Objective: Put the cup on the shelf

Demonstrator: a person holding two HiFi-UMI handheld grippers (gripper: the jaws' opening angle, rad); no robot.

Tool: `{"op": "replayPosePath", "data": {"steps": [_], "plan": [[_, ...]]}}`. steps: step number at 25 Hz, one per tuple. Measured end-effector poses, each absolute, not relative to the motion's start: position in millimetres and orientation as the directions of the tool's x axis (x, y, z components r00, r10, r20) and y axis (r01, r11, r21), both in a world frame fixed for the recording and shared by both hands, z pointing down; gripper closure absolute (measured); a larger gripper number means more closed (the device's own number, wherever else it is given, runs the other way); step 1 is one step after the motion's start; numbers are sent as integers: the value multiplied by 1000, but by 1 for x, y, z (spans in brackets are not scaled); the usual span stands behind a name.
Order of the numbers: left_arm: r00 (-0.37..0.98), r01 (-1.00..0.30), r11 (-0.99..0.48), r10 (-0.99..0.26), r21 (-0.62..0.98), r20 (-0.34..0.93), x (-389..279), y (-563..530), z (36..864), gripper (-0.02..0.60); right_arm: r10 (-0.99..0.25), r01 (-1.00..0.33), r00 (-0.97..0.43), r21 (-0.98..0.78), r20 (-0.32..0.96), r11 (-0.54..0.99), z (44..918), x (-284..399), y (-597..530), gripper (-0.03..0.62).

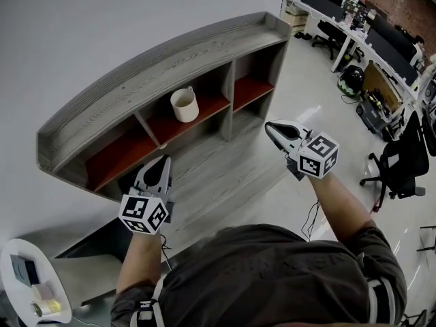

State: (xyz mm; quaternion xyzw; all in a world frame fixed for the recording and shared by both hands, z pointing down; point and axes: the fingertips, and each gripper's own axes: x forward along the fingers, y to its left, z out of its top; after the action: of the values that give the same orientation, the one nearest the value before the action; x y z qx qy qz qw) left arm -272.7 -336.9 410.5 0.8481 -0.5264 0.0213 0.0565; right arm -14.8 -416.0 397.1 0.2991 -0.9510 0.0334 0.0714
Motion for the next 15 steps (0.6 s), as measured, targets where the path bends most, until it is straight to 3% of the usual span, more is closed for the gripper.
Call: {"op": "replayPosePath", "data": {"steps": [15], "plan": [[460,-888,-454,-883,75,95,-271,-335,410,577,-570,-580,-804,-12,173,814,398,-15,-413,605]]}}
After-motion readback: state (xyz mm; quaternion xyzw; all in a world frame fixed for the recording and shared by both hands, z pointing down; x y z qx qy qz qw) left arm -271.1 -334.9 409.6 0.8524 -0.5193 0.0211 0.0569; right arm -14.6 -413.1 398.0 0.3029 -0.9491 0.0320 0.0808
